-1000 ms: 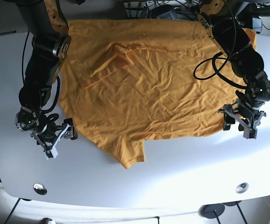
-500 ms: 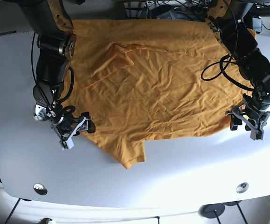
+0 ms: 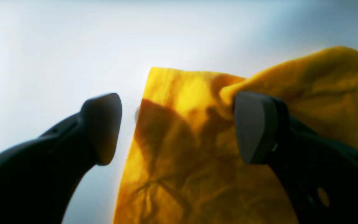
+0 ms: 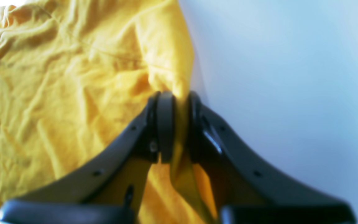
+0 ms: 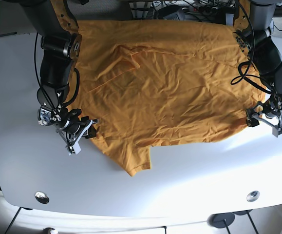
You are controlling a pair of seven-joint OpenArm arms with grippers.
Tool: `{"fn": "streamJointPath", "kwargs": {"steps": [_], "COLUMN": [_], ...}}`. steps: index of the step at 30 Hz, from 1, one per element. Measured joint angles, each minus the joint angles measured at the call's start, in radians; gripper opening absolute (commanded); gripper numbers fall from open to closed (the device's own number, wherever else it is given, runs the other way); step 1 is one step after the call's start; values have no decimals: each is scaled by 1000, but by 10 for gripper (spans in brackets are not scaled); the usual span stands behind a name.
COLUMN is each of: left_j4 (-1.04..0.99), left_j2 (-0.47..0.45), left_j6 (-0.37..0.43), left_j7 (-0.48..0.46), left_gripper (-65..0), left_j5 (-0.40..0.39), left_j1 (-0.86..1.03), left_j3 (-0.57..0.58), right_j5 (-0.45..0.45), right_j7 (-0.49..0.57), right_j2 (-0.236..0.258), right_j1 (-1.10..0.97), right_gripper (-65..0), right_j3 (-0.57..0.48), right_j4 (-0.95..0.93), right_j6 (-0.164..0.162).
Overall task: Fold the T-shirt properly
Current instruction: 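Release and move both grippers to the shirt's hem edge, grasping it, then fold the hem edge over toward the collar with both grippers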
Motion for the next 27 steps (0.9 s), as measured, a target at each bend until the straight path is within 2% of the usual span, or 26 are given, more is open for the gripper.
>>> {"fn": "streamJointPath", "kwargs": {"steps": [2, 5, 6, 8, 11, 12, 15, 18, 20, 23, 27], "left_j4": [-39, -96, -111, -148, -203, -207, -201, -85, 28, 210, 442], "left_j2": [-8, -16, -16, -18, -13, -12, -11, 4, 23, 64, 115], "left_j6": [-16, -101, -120, -131, -136, -142, -149, -253, -252, -253, -256], "left_j7": [-38, -65, -72, -71, -137, -154, -158, -68, -4, 29, 121], "left_gripper": [-122, -131, -156, -293, -608, -643, -650, -650, -650, -650, -650], "left_j5": [-3, -5, -15, -18, -27, -27, -28, 1, 4, 0, -1], "left_j1": [-3, -20, -28, -50, -58, -53, -50, -25, -3, 35, 87], "left_j3": [-4, -3, -3, -3, -1, -1, -1, -1, -5, -4, -4], "right_j5": [0, 0, 0, 0, 0, -1, -1, -9, -11, -10, -6], "right_j7": [-1, -1, 0, -1, -1, -1, -1, -20, -59, -101, -200], "right_j2": [1, -1, 0, -1, 1, 2, 2, -2, -2, -5, -1], "right_j1": [0, 0, 0, 0, 0, 0, 0, -29, -39, -40, -62], "right_gripper": [-582, -583, -583, -588, -631, -631, -631, -631, -631, -631, -631], "right_j3": [0, 0, 0, 0, 0, 0, 0, 0, 0, 0, 4], "right_j4": [1, 2, 2, 2, 2, 2, 4, 103, 175, 269, 450], "right_j6": [0, 0, 0, 0, 0, 0, 0, 0, 1, 4, 8]}}
